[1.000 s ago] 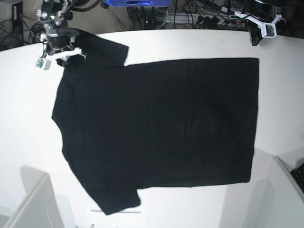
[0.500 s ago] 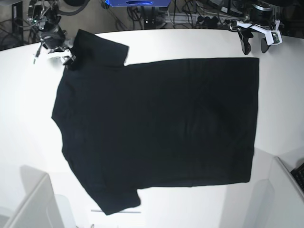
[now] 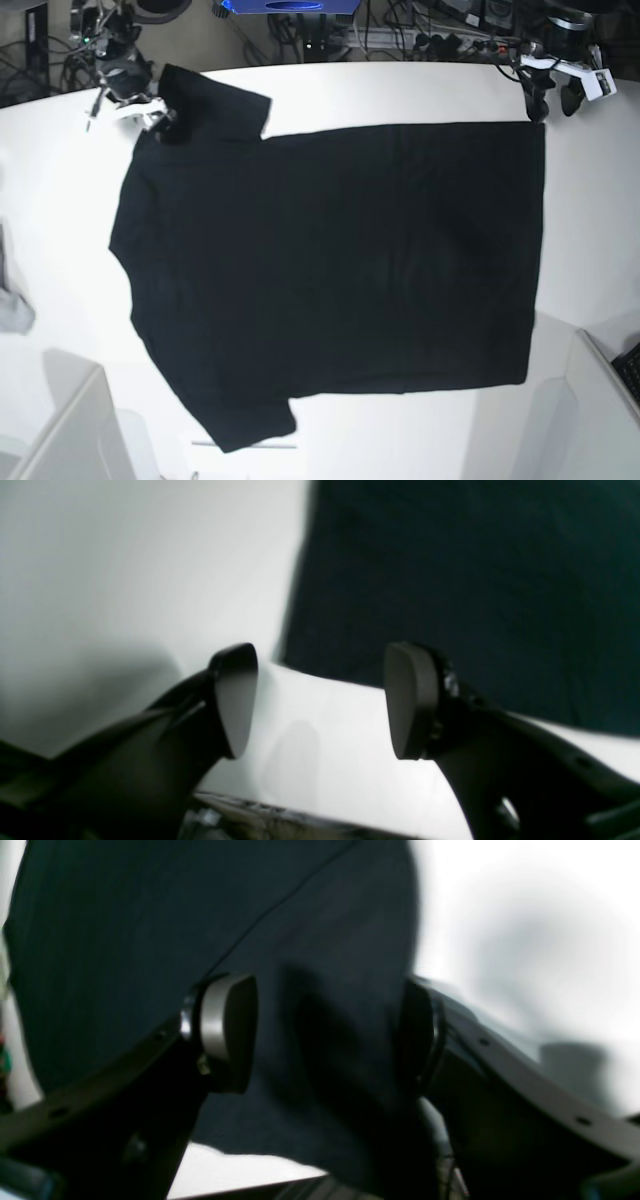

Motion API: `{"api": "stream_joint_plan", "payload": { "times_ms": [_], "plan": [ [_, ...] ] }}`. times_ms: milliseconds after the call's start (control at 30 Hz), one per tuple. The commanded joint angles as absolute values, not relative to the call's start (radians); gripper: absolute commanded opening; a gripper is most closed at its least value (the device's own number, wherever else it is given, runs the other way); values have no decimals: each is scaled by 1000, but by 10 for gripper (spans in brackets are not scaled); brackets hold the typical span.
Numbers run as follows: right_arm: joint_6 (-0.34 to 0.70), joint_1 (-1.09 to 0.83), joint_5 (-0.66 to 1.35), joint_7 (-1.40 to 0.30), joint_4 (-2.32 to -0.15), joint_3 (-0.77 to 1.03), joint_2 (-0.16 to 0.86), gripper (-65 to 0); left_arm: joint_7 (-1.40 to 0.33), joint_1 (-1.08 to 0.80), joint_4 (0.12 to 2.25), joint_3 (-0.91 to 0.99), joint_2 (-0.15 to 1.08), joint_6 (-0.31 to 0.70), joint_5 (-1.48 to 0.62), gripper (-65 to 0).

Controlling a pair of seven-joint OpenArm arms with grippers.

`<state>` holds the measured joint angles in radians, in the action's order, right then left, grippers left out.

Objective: Fold the T-shirt properly
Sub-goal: 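Lower both grippers onto the shirt's shoulder corners and grasp them, then lift the shoulders and drag them toward the hem with both grippers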

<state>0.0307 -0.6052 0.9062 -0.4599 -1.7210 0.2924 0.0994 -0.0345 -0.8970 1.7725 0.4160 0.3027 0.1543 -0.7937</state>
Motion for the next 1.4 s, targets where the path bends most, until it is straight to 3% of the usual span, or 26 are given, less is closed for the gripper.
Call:
{"api": "stream_joint_plan", "payload": {
  "times_ms": [0, 100, 167, 300, 333, 667, 800, 1200, 1267, 1367],
  "plan": [
    [4, -627, 894, -518, -1710, 288, 102, -267, -12, -911, 1771, 426, 312, 159, -842, -260],
    [4, -630, 894, -519, -1710, 288, 99, -272, -12, -908, 1739, 427, 335, 159, -920, -260],
    [4, -630, 894, -519, -1709, 292, 102, -329, -12, -897, 1727, 423, 344, 159, -921, -260],
    [2, -630, 894, -524, -1709, 292, 104, -606, -13, -872, 1695, 423, 344, 159, -924, -260],
    [2, -630, 894, -524, -1709, 292, 104, -650, -36, -866, 1682, 427, 344, 159, -924, -258],
    [2, -630, 894, -524, -1709, 292, 105, -650, -378, -688, 1578, 578, 278, 165, -964, -258],
    [2, -630, 894, -524, -1709, 292, 105, -650, -516, -627, 1569, 610, 277, 268, -960, -267],
    [2, -630, 892, -524, -1709, 292, 105, -650, -542, -550, 1509, 595, 255, 271, -960, -275],
    [2, -630, 892, -524, -1709, 292, 105, -650, -542, -547, 1500, 568, 263, 271, -960, -321],
    [2, -630, 885, -524, -1707, 292, 105, -650, -542, -544, 1481, 547, 263, 271, -960, -484]
  ]
}}
